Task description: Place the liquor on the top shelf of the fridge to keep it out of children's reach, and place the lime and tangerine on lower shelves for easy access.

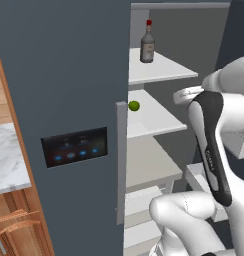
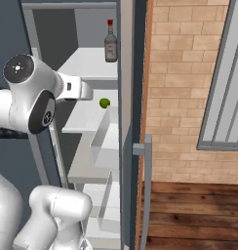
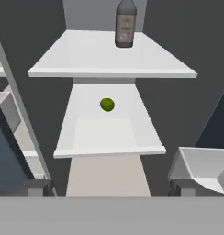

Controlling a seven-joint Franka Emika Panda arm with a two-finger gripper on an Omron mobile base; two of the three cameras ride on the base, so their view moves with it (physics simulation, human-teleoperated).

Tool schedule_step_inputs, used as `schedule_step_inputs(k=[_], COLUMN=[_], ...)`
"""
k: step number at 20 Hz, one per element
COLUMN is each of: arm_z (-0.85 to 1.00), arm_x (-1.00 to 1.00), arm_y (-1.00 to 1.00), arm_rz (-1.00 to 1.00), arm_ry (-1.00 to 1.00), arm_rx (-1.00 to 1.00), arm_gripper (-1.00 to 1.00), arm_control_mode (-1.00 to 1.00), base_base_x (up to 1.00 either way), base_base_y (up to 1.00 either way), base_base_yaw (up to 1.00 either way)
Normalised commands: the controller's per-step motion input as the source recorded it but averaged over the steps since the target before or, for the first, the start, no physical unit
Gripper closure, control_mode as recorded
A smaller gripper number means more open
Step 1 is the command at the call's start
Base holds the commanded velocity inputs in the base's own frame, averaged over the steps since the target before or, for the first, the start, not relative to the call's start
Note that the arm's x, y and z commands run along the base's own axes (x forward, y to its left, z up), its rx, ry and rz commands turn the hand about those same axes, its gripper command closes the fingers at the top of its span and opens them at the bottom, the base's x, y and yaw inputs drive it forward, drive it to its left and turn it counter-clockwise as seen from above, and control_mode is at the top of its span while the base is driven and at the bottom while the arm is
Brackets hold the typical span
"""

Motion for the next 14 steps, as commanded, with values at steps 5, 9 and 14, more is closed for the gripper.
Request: schedule_step_inputs(k=[5,9,14], arm_z=[-0.05,-0.07,-0.02], arm_x=[-0.69,-0.40,-0.26], arm_y=[0.11,0.31,0.44], arm_rz=[0.00,0.00,0.00], arm_ry=[0.01,0.07,0.10], arm_rx=[0.00,-0.03,-0.06], arm_gripper=[-1.00,-1.00,-1.00], arm_control_mode=[-1.00,-1.00,-1.00], base_base_x=[0.00,0.00,0.00], base_base_y=[0.00,0.00,0.00], base_base_yaw=[0.00,0.00,0.00])
